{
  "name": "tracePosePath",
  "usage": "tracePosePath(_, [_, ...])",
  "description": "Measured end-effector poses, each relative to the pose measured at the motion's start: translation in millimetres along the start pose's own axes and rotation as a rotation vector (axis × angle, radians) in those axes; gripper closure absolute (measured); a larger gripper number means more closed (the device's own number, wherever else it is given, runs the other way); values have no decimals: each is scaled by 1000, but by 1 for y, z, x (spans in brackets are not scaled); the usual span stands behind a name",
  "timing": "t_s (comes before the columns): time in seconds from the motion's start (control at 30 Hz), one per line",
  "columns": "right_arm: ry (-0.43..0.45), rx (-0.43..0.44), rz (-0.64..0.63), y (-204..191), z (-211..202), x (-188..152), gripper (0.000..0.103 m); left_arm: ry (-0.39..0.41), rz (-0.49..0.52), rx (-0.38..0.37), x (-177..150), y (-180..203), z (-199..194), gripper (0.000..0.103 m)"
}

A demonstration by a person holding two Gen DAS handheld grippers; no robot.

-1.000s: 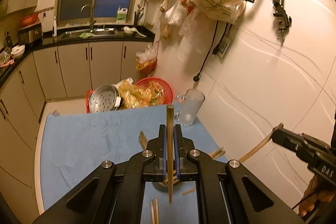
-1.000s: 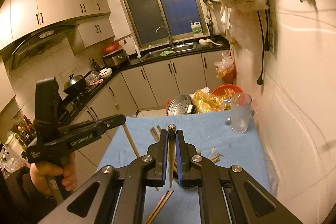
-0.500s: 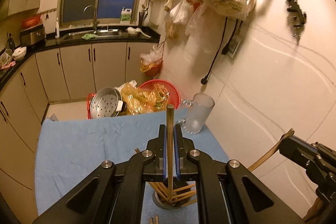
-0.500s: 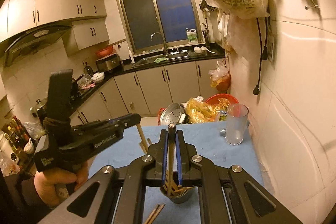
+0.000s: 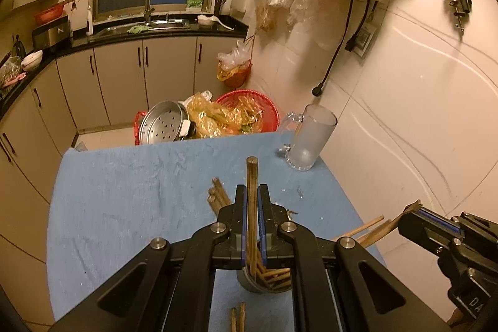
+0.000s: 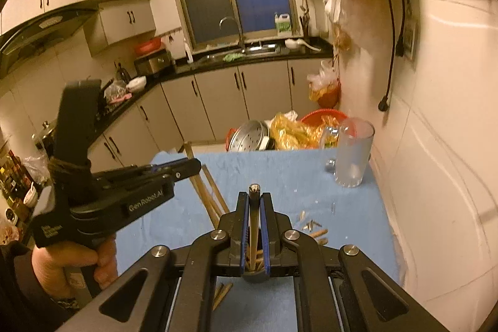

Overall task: Organize utensils
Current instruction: 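Lower the chopsticks into the black cup with both grippers, then open both grippers to release the chopsticks into the black cup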

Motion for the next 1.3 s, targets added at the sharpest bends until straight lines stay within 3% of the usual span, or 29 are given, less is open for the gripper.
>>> tracePosePath(0.6, [-80, 1, 4, 2, 20, -27, 95, -41, -14, 9, -20, -2, 2, 96])
tracePosePath(1.3, [-96, -10, 6, 6, 23, -37, 95, -63, -17, 15, -28, -4, 7, 96])
Point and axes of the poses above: each gripper's, at about its wrist camera, not at the fingertips, and z roughly the way its jaws point, y to its right, x to its top, the point moved 6 cm from there along z, roughly the way its jaws point, and after that the axes turned 11 degrees about y, right-handed, at the moved point
